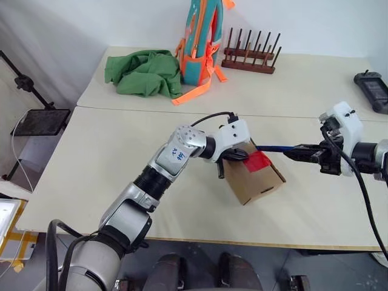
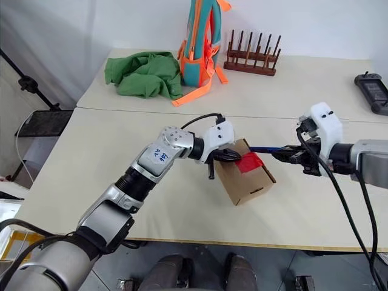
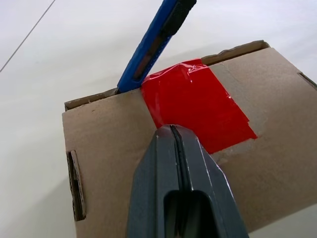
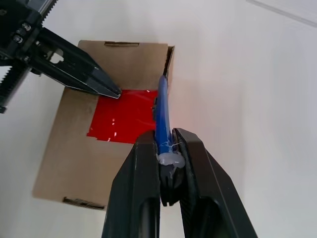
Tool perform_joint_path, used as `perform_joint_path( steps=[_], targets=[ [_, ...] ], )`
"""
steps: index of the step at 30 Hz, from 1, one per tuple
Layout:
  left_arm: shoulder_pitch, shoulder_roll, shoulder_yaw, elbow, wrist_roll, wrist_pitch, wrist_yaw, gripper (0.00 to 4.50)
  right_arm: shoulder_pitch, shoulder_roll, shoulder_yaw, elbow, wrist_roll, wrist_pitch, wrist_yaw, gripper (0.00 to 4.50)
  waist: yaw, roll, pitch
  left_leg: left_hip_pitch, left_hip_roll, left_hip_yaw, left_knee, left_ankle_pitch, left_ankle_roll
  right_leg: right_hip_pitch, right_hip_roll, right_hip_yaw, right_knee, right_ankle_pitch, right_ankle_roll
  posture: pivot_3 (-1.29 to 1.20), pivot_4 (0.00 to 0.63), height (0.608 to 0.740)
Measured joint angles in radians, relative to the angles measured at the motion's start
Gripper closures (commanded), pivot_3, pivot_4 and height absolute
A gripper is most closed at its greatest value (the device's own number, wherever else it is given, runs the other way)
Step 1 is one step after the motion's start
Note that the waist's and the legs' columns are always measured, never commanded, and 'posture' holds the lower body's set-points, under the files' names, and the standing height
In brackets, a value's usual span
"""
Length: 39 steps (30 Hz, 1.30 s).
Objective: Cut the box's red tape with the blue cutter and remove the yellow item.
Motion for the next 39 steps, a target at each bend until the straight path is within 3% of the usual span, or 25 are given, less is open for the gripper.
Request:
perform_joint_path(
  steps=[14,29,39],
  targets=[
    [0.002,-0.063,0.013,0.055,0.003,-0.030,0.018,4.50,-0.252,-0.174,0.228,0.083,-0.085,0.128,0.218,4.35,0.020,-0.002,-0.002,-0.002,-0.005,-0.003,0.000,-0.002,0.002,0.001,-0.008,-0.006,-0.002,0.000,0.000,0.00,0.150,0.740],
    [0.013,-0.091,0.014,0.066,0.003,-0.050,0.033,4.50,-0.287,-0.260,0.342,0.085,-0.174,0.145,0.377,4.35,0.023,-0.003,-0.002,-0.002,-0.011,-0.009,-0.002,-0.003,0.002,0.004,-0.011,-0.012,-0.003,0.000,0.001,0.00,0.150,0.740],
    [0.020,-0.095,0.014,0.066,0.003,-0.051,0.035,4.50,-0.284,-0.270,0.353,0.087,-0.203,0.148,0.419,4.35,0.022,-0.003,-0.002,-0.001,-0.011,-0.018,-0.002,-0.004,0.000,0.013,-0.010,-0.019,-0.010,0.000,0.001,0.00,0.150,0.740]
  ],
)
